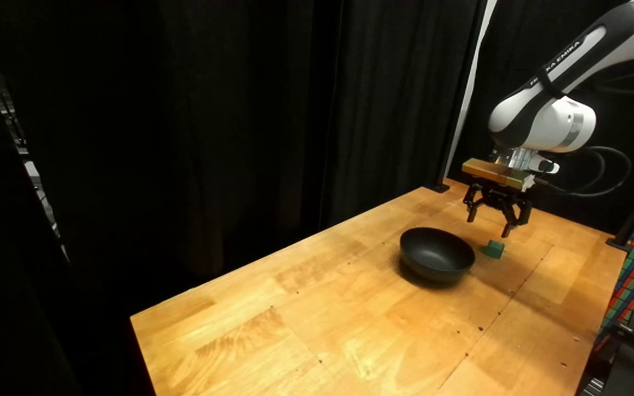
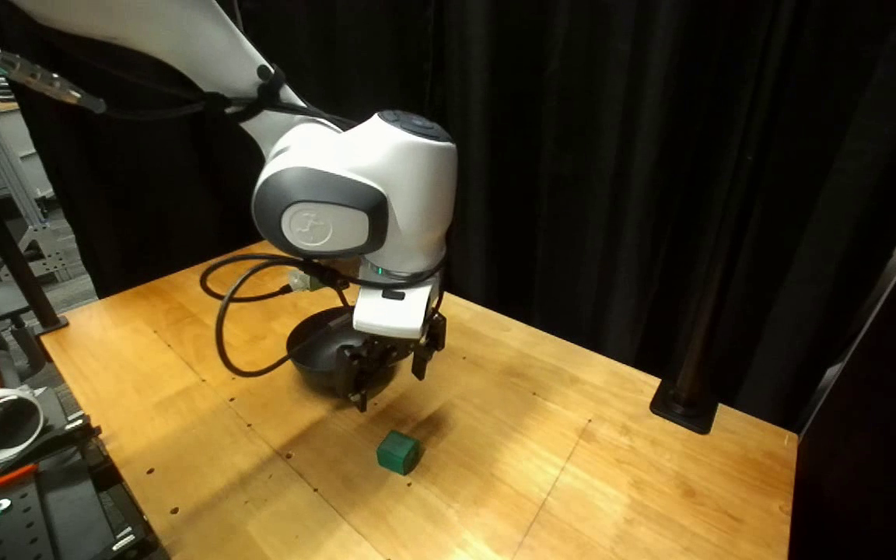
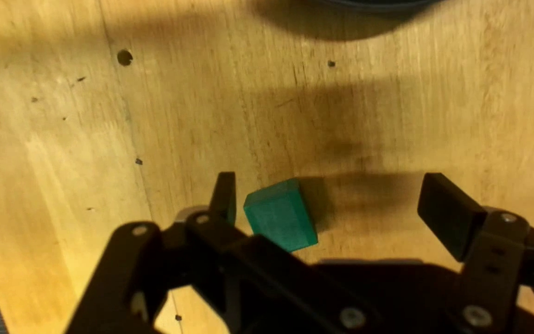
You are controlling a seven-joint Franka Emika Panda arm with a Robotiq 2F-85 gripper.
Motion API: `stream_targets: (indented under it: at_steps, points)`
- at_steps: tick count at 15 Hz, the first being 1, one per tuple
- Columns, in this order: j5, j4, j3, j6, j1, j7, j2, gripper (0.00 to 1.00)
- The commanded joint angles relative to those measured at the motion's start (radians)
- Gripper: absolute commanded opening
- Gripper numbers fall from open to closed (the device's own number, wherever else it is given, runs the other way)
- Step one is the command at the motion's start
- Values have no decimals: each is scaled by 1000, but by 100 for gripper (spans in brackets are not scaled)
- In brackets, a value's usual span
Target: Pick up the block from the table and put it in the bowl
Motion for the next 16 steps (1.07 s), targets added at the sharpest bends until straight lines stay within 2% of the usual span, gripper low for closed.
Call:
stream_targets:
  at_steps: [1, 8, 14, 15, 16]
  points:
    - [7, 20, -29, 44, 2, 85, 47, 100]
    - [4, 40, -34, 54, 1, 160, 122, 100]
    - [13, 62, -25, 66, -17, 159, 171, 100]
    - [2, 71, -30, 62, -12, 162, 181, 75]
    - [0, 78, -32, 64, -10, 164, 190, 74]
